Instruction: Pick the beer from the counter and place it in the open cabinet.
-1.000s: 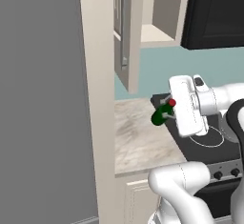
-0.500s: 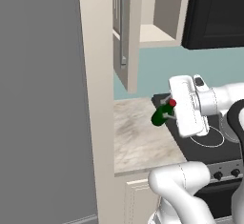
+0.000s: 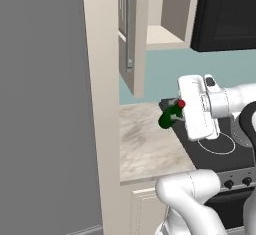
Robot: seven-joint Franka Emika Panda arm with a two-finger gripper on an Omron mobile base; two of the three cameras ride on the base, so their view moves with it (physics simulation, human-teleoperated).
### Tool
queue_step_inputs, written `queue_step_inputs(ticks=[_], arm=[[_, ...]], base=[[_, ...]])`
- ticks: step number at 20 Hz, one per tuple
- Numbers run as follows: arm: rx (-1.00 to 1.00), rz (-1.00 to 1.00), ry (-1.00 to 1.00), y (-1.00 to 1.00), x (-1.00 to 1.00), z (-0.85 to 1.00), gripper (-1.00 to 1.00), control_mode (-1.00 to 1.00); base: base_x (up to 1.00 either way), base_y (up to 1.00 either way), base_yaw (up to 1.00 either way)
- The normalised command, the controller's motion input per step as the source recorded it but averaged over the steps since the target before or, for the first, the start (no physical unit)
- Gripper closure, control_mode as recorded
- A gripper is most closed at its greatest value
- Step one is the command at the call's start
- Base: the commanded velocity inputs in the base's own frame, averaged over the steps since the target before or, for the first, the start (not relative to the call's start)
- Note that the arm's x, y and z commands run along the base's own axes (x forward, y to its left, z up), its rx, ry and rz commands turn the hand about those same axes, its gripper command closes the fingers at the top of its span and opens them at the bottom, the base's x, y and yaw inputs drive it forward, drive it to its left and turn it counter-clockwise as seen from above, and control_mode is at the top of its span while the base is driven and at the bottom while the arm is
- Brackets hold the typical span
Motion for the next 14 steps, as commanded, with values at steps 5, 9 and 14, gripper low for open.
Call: queue_step_inputs(ticks=[5,9,14], arm=[[0.0,0.0,-0.01,0.0,0.0,0.41,1.0,-1.0],[0.0,-0.02,0.0,0.0,0.0,0.45,1.0,-1.0],[0.0,-0.09,-0.06,-0.05,0.0,0.27,1.0,-1.0]], base=[[0.0,0.0,0.0],[0.0,0.0,0.0],[0.0,0.0,0.0]])
